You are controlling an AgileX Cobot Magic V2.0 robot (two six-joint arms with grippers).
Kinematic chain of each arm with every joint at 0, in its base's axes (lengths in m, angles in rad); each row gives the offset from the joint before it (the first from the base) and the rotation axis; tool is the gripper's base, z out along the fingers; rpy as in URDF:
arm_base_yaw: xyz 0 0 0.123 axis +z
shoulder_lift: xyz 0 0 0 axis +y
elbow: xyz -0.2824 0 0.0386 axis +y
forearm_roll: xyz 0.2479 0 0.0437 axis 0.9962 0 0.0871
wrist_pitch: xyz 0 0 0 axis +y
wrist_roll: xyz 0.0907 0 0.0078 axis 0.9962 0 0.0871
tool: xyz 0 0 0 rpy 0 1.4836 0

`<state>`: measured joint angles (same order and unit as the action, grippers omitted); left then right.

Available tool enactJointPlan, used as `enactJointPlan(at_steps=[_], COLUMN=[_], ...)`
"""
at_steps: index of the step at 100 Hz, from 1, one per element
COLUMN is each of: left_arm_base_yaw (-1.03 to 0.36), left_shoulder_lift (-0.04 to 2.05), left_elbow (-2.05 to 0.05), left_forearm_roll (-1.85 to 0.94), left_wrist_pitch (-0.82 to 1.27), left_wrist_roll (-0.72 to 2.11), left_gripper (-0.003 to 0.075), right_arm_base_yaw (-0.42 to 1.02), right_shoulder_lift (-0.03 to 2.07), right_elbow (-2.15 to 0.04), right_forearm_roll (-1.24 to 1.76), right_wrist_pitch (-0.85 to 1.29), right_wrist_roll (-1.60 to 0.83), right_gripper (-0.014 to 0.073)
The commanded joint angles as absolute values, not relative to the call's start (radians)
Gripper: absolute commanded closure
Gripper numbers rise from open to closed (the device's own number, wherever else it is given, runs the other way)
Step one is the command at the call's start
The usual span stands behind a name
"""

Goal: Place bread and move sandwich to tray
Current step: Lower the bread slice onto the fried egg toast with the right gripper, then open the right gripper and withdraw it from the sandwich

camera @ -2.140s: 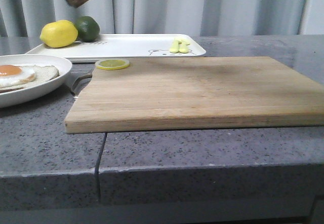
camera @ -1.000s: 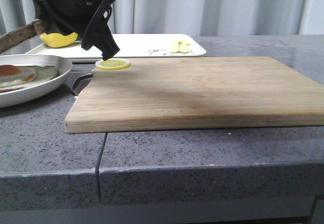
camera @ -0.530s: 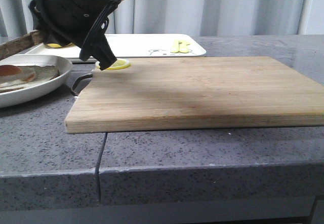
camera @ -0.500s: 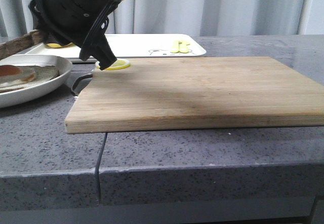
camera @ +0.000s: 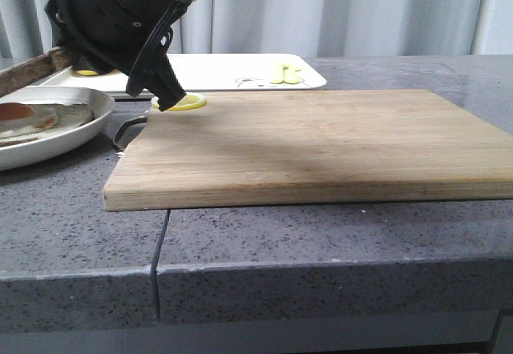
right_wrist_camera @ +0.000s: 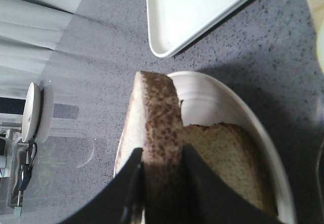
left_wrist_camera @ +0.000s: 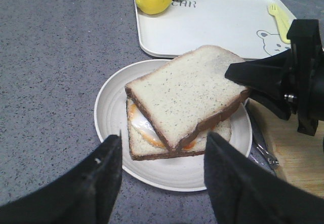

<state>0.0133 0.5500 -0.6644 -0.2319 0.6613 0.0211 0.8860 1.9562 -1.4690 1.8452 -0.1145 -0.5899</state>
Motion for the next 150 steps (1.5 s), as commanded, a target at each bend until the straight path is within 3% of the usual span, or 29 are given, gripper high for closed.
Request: enactJointPlan(at_steps=[1,63,150], left_arm_base_yaw=[0.014,0.014,0.014], left_shoulder_lift=[0.559,0.559,0.559], left_elbow=[-0.7,-0.7,-0.7], left_forearm_roll=[-0.25,-0.25,-0.25], left_wrist_pitch=[0.589,0.589,0.589], left_wrist_roll=[0.025,0.025,0.025], left_gripper=[0.0372,0.0372,0.0372], right_arm_base_yaw=[0.891,0.891,0.889], right_shoulder_lift=[1.898,1.898,1.861], right_elbow=[-1.506,-1.5,-1.5], right_forearm_roll=[1.876,1.876,1.771], right_wrist_pitch=[-0.103,-0.117,-0.188], right_wrist_roll=[-0.597,-0.691,-0.727], right_gripper=[0.0345,0.009,0.0084])
